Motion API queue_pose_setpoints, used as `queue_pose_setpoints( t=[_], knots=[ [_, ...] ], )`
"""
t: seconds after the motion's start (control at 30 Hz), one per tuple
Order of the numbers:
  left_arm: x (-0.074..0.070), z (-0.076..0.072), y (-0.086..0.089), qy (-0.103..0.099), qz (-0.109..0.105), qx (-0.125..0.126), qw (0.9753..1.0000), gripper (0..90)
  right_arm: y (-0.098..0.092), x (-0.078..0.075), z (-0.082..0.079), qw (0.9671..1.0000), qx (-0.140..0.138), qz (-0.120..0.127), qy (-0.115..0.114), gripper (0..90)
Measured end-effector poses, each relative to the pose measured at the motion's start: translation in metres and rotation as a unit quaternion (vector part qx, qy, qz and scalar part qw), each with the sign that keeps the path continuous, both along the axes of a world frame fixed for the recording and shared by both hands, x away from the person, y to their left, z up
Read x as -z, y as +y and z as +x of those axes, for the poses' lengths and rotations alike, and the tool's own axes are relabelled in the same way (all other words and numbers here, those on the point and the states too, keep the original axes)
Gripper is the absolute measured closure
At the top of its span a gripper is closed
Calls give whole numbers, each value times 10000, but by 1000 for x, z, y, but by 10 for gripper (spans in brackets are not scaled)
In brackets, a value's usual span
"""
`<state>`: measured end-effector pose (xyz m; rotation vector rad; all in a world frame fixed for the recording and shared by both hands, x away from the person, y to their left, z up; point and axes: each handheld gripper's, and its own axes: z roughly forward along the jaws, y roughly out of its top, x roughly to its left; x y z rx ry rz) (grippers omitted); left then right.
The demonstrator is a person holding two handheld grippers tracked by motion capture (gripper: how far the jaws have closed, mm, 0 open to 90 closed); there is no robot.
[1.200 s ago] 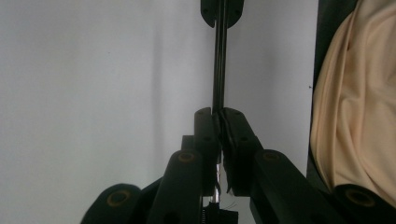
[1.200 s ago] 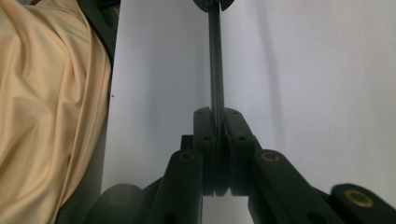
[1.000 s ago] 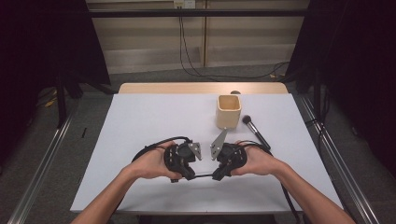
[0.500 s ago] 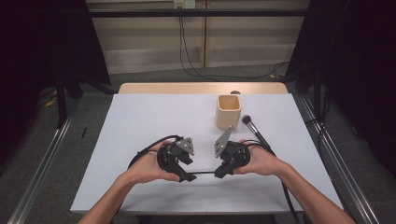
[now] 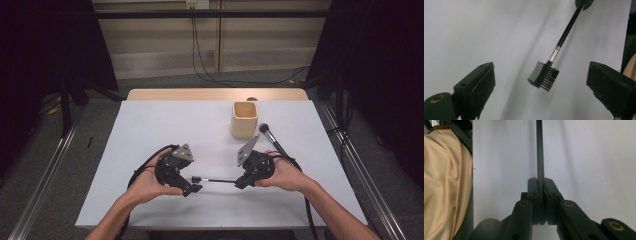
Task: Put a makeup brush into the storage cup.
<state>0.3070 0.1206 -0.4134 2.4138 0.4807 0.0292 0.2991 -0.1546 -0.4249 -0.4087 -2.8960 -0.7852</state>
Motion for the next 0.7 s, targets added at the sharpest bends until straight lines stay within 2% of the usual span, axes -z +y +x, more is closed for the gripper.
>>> queue_pose_setpoints(
  t=[0.1,0.17,0.27,0.37,0.47,0.6,0.67,0.7],
  knots=[
    [-1,2,8,-10,-53,-193,9998,83,-4,2,-1,9999,86,68,76,858],
    [0,1,11,-13,-94,-211,9997,83,-7,2,-2,9998,144,94,35,858],
    [2,-1,14,5,-153,-290,9995,62,-13,2,-1,9991,340,267,38,858],
    [6,-2,15,-68,-89,-289,9995,51,-19,4,-2,9981,504,358,56,858],
    [9,-1,17,-56,-179,-429,9989,51,-24,6,-2,9967,717,370,88,857],
    [10,-3,20,-255,-298,-581,9975,44,-34,10,-1,9938,953,577,37,858],
    [10,-6,20,-515,-334,-745,9953,33,-36,12,-2,9926,1025,651,35,858],
    [11,-7,21,-610,-273,-761,9949,31,-37,12,-3,9919,1076,679,46,858]
  ],
)
